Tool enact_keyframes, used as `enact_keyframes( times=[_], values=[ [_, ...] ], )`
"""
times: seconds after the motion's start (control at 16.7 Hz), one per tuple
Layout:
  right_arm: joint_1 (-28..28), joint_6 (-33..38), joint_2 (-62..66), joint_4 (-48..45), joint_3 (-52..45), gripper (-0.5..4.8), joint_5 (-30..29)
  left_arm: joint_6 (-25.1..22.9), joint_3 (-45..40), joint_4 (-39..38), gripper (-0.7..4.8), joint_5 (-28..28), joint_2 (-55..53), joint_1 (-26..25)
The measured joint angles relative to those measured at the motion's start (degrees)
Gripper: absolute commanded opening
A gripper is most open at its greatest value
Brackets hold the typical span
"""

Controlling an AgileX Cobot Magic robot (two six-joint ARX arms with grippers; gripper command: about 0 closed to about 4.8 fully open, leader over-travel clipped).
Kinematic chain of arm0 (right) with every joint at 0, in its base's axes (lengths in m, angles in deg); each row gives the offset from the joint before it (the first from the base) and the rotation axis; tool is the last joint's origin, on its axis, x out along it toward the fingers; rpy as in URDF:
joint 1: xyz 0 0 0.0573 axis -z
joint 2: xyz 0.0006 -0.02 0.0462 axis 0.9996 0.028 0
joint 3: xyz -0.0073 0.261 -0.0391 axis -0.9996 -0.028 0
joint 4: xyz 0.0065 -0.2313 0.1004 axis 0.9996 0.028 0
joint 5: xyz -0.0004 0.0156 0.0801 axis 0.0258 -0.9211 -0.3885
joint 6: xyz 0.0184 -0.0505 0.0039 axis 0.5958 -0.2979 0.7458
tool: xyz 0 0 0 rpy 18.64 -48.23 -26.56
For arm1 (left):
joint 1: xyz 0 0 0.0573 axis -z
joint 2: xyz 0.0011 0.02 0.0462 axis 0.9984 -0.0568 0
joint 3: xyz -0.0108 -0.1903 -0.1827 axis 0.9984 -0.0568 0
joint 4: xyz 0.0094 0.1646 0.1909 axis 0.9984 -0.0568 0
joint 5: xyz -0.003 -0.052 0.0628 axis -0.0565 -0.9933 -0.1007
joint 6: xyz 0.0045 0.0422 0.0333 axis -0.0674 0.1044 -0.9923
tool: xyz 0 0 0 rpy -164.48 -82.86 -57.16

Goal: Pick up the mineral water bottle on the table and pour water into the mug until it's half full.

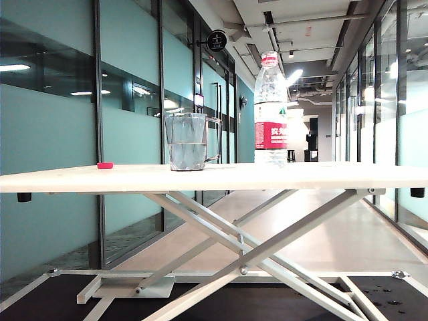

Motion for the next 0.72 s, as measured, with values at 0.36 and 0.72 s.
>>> enact_keyframes(
  times=[0.36, 0.72],
  values=[
    [0.00, 0.00, 0.00, -0.02, 0.00, -0.08, 0.00, 0.00, 0.00, 0.00, -0.05, 0.00, 0.00, 0.00],
    [-0.26, 1.11, 0.00, -0.35, 0.00, -0.08, -12.46, 0.20, 0.00, 0.02, -0.05, 0.00, 0.02, 0.00]
  ],
)
